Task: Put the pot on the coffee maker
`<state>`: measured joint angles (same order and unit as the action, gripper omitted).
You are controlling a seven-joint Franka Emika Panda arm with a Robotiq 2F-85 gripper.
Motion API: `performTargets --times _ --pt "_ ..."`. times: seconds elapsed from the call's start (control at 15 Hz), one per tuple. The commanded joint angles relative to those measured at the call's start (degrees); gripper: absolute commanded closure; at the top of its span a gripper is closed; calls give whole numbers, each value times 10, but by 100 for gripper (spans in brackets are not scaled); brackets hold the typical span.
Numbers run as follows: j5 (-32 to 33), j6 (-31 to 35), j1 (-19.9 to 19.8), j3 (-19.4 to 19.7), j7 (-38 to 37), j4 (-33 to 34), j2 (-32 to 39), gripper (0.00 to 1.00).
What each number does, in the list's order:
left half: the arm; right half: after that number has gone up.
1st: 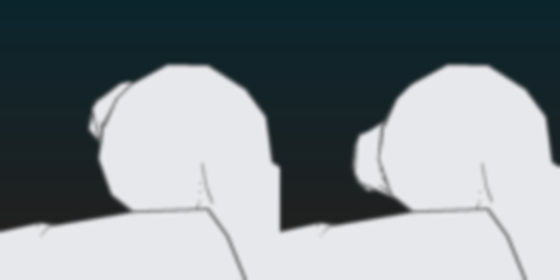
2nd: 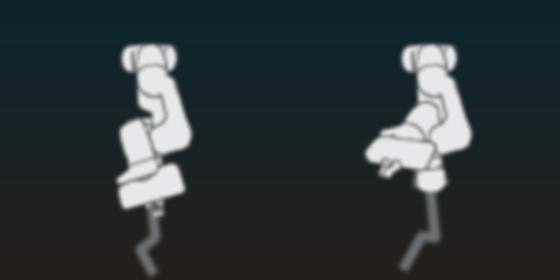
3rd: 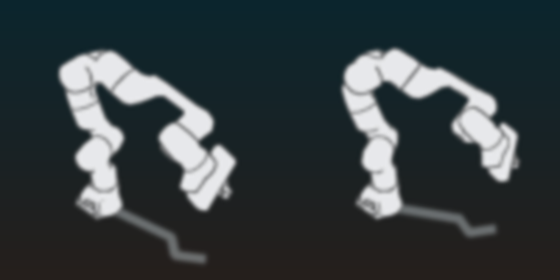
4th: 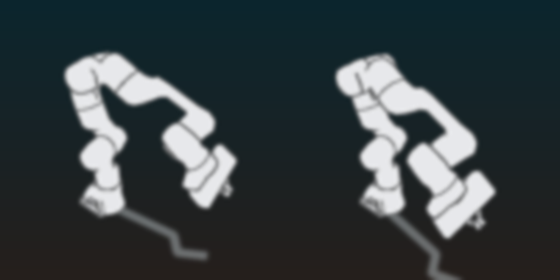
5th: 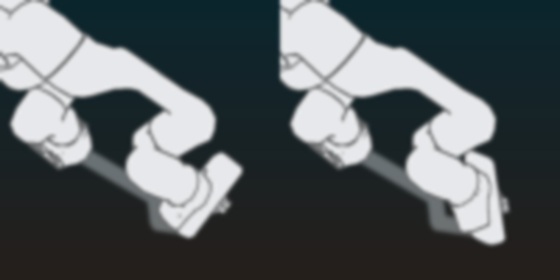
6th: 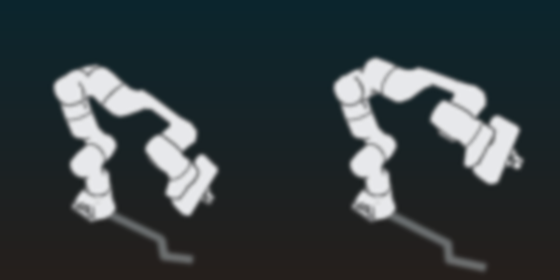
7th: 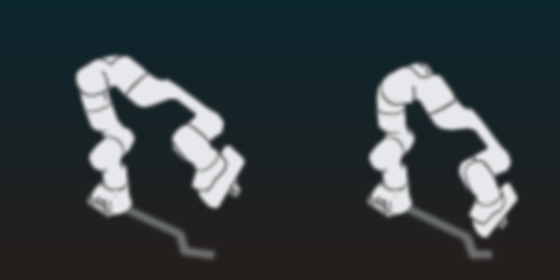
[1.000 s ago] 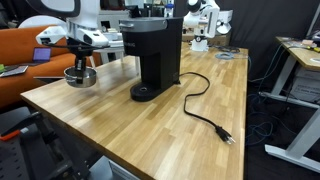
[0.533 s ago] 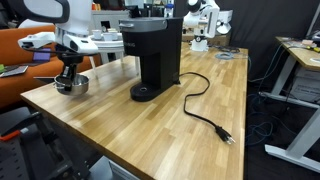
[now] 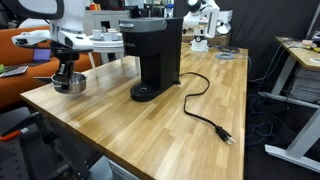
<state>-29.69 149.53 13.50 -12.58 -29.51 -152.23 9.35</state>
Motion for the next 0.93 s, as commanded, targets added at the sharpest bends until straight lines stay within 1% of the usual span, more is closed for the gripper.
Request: performTargets --times 0.0,0.13,0.33,0.4,0.6,0.73,0.87 --pt "-10 -9 -7 -2 17 6 4 98" --pt "-55 -24 -26 -12 101 18 11 98" --pt "-101 -30 -43 -4 177 16 4 98" --pt "-143 -31 -54 -5 203 14 -1 98" --pt "-202 -7 -62 12 194 -4 -10 98" --pt "-215 15 -58 25 164 -22 -18 98" --pt "-200 37 -49 35 118 -45 -27 98"
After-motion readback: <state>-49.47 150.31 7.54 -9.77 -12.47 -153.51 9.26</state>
